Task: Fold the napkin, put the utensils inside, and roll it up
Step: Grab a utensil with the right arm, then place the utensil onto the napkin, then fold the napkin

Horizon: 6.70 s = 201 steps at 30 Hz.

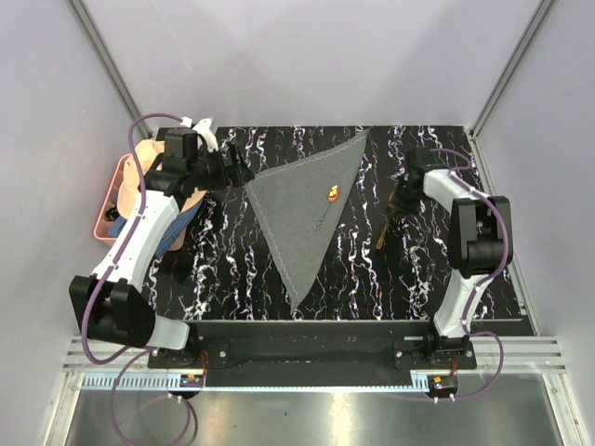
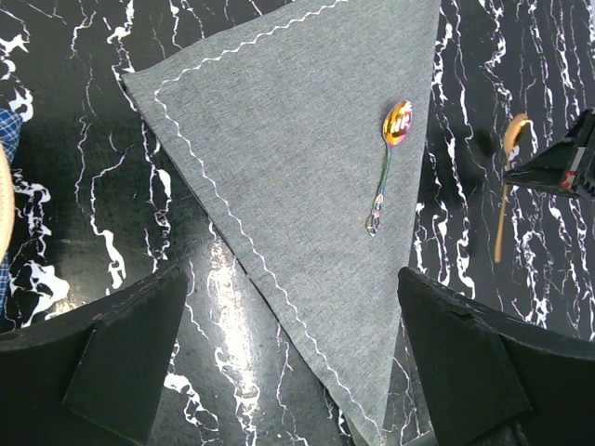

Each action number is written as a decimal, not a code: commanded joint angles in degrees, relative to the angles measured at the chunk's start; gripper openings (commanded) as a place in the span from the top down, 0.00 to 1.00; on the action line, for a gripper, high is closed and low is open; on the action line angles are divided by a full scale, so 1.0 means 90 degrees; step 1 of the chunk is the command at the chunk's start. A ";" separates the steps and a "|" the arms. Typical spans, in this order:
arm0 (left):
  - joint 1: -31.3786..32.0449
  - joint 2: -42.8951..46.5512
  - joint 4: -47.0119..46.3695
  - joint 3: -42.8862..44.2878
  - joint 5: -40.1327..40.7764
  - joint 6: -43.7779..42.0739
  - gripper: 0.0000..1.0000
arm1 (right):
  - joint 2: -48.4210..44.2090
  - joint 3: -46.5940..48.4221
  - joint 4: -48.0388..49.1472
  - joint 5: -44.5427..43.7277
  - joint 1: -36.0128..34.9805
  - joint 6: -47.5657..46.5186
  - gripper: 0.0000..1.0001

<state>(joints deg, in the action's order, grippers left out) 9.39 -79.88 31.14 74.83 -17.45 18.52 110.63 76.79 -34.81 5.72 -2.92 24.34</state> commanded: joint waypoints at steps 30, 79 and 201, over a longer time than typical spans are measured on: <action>0.0012 0.0281 -0.0373 -0.0052 -0.0356 0.0110 0.01 | 0.1907 0.2805 0.1016 -0.0430 -0.2801 0.2462 1.00; 0.0012 0.0447 -0.0364 -0.0082 -0.0102 0.0041 0.01 | -0.2634 -0.1804 0.2109 0.1376 -0.5358 -0.1689 0.40; 0.0002 0.0809 -0.0383 -0.0082 0.0152 -0.0046 0.01 | -0.1413 -0.0750 0.1318 -0.2110 -0.4784 -0.3348 1.00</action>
<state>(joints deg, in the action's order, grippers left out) 9.39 -74.30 30.00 74.41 -16.47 19.25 96.20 68.45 -26.68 -12.01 -49.63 -1.58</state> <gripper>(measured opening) 0.987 0.011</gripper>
